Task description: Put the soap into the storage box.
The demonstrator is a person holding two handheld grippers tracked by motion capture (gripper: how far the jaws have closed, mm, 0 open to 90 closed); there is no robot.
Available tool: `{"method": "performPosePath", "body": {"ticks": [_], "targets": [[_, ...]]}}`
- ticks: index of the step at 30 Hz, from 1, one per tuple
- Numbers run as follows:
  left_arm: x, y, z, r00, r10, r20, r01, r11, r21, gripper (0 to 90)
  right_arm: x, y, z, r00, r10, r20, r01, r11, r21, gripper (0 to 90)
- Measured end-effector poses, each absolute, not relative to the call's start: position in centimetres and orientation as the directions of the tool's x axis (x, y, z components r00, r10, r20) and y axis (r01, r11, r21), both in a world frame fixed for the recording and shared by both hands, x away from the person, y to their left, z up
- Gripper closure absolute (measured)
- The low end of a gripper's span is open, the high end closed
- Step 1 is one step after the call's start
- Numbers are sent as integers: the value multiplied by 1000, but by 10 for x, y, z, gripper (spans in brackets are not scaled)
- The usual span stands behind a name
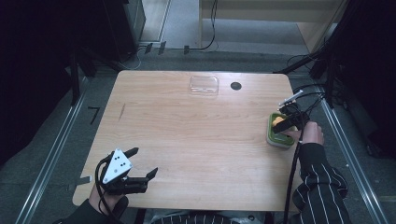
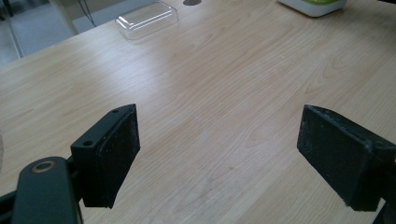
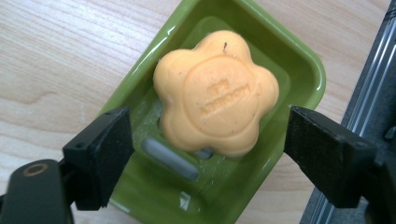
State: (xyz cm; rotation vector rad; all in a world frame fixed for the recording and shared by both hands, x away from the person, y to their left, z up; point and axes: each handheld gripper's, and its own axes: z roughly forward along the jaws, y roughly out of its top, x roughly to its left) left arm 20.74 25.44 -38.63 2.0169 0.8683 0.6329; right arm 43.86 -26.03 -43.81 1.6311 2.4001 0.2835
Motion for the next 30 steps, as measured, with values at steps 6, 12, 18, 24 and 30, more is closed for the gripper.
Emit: {"method": "performPosePath", "body": {"ticks": [6, 12, 18, 24, 30], "targets": [[208, 254, -386, 635, 763, 117, 345, -416, 842, 136, 429, -259, -430, -359, 932, -51, 888, 358, 290, 86], [208, 254, -387, 634, 764, 115, 343, -412, 844, 136, 414, -254, -424, -377, 926, -34, 886, 371, 278, 30], [209, 254, -387, 635, 764, 114, 343, -411, 845, 136, 398, -245, -421, -404, 914, -34, 880, 399, 258, 10], [208, 254, -386, 635, 764, 116, 342, -412, 845, 136, 379, -229, -422, -460, 887, -38, 859, 455, 237, 8], [208, 254, -386, 636, 763, 116, 341, -413, 844, 136, 360, -214, -427, -505, 862, -45, 837, 502, 219, 8]]}}
